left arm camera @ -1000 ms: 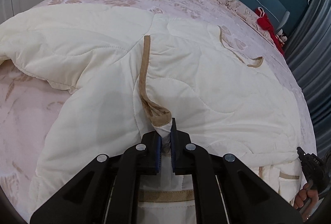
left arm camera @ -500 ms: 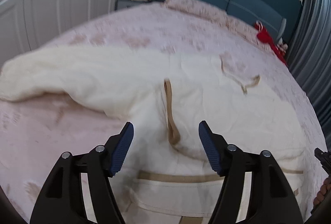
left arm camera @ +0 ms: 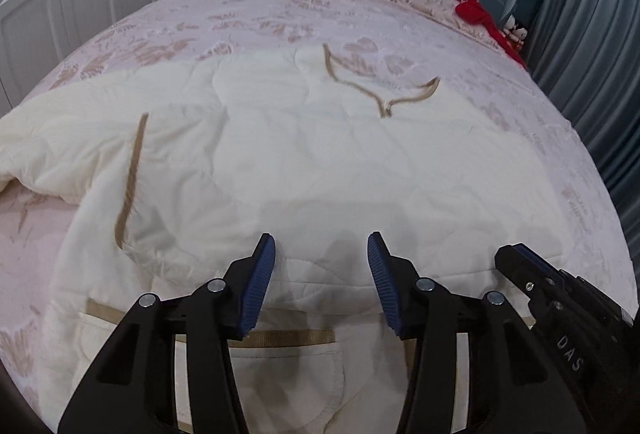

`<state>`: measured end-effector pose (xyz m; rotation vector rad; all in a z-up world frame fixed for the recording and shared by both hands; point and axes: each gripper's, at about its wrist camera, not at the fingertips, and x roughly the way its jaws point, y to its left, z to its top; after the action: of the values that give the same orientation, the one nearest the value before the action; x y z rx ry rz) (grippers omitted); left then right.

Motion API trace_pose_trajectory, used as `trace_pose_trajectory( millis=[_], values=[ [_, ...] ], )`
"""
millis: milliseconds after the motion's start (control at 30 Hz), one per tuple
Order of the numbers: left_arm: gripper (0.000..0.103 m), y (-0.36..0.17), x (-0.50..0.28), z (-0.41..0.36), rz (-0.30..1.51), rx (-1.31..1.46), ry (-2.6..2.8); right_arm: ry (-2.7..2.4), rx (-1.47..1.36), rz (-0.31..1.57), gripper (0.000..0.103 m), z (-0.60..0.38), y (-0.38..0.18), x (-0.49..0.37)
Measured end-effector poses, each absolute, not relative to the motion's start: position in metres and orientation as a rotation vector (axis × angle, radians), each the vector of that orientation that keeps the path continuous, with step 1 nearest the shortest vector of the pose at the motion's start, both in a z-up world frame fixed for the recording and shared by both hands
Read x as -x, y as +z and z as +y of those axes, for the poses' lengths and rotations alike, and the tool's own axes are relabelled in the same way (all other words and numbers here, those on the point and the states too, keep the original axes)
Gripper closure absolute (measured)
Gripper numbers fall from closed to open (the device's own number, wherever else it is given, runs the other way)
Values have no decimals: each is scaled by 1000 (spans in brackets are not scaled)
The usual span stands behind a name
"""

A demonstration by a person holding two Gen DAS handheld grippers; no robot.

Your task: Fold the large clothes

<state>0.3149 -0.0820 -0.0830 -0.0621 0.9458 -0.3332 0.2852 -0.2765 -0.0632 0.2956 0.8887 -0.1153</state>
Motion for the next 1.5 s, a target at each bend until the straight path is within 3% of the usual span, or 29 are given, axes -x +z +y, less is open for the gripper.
trace_pose_trajectory(
  millis=[500,567,633,700,933,1000,1100,1267,1500],
  values=[
    [57,-116,-306,-85,917,4,-325,-137,-271,931,93,-262,-97,-287],
    [57,-115,-305,-85,912,8,-325,-136,-287,922,89,-255,-83,-286],
    [58,-112,-305,-77,905,61,-342,-84,-332,914,92,-245,-71,-289],
    [65,-108,-306,-66,913,114,-340,-64,-308,928,92,-231,-68,-297],
    [64,-94,-290,-26,899,138,-310,-79,-249,952,92,-206,-96,-311],
    [62,-91,-287,-4,901,174,-290,-83,-239,945,93,-206,-99,-310],
    [45,-85,-286,37,898,279,-259,-94,-202,935,93,-201,-101,-311],
    [34,-73,-304,136,852,471,-135,-113,-157,912,93,-196,-101,-308],
    [33,-79,-351,278,803,666,114,-112,-161,898,93,-196,-101,-306]
  ],
)
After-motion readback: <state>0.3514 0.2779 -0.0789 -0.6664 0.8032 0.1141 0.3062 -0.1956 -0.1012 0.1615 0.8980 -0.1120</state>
